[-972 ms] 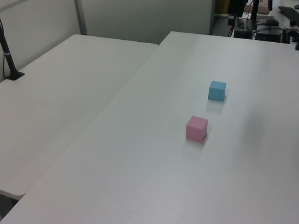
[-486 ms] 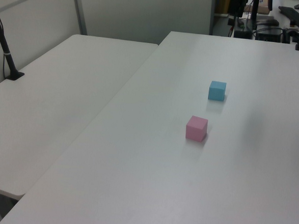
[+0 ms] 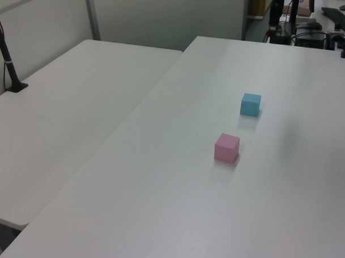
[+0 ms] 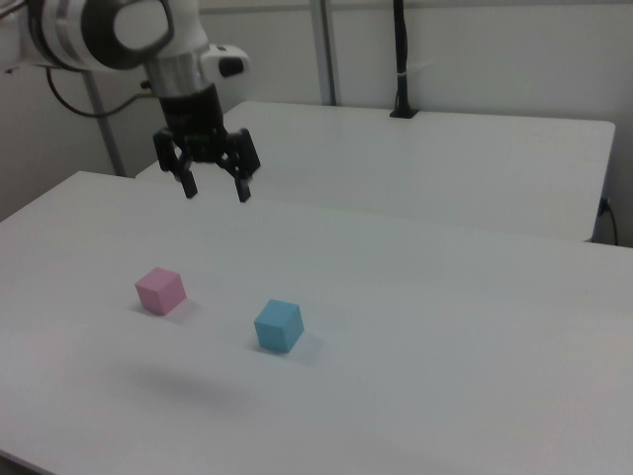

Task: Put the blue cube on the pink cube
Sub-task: 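Move the open gripper from rest toward the light-blue cube, then lower the gripper over the light-blue cube and close on it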

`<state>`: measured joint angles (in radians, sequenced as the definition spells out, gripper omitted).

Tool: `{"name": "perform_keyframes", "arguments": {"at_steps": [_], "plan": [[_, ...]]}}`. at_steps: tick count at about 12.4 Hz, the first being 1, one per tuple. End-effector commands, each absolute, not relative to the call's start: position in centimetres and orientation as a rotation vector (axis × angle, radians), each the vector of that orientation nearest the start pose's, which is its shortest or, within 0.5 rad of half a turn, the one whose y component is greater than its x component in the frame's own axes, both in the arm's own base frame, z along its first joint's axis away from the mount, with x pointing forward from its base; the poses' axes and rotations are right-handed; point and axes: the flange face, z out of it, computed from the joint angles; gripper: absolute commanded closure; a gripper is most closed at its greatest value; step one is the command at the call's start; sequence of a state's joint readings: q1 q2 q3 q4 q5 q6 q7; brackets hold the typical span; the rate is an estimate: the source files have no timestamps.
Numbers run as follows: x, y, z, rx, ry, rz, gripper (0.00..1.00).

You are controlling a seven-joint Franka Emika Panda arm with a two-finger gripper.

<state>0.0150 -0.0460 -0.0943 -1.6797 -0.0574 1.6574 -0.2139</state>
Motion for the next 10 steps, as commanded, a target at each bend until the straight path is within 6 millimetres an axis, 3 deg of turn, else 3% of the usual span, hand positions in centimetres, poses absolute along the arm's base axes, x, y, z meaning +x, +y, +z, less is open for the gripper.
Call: {"name": "perform_keyframes", "arguments": {"at_steps": [1,5,8,10], "plan": [[54.7,-6.6,55.4,-3.194,-0.238,0.133,0.0],[56.0,-7.2,47.9,-3.208,-0.159,0.078,0.0],[57.2,-8.2,43.5,-3.212,-0.107,0.107,0.0],[57.8,-8.2,42.3,-3.217,-0.03,0.102,0.0]]}}
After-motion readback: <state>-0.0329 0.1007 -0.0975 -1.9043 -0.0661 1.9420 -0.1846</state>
